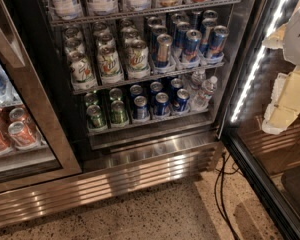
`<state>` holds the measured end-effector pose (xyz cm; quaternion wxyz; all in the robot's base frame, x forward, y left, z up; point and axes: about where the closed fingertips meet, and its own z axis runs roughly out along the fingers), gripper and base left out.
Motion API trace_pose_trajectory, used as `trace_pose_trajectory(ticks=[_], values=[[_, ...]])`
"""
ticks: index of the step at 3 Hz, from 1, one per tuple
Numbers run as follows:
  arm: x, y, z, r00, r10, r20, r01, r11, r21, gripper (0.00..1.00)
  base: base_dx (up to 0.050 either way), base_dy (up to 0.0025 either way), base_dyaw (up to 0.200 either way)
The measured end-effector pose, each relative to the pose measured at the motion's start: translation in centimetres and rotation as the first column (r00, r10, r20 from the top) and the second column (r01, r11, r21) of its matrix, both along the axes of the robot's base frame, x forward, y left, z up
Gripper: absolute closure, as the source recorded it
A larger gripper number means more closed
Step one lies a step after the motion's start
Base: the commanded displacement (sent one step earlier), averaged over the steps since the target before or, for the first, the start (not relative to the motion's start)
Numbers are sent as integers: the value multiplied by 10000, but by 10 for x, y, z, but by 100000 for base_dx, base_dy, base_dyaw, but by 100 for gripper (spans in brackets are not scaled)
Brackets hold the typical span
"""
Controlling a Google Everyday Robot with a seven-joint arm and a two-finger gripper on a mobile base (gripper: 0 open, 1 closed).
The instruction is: Close right fridge door
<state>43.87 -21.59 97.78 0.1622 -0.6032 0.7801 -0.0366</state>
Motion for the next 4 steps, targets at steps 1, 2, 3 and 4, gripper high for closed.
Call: trace_pose_trajectory(ticks=[1, 2, 3, 4], values=[[0, 0, 0, 10000, 0, 0, 0, 10000, 0, 0, -5000, 0, -1], [0, 0, 0, 10000, 0, 0, 0, 10000, 0, 0, -5000, -1, 5], [0, 0, 0, 10000, 0, 4, 0, 10000, 0, 0, -4546, -188, 8380], [0, 0, 0, 10000, 0, 4, 0, 10000, 0, 0, 0, 0, -20002]])
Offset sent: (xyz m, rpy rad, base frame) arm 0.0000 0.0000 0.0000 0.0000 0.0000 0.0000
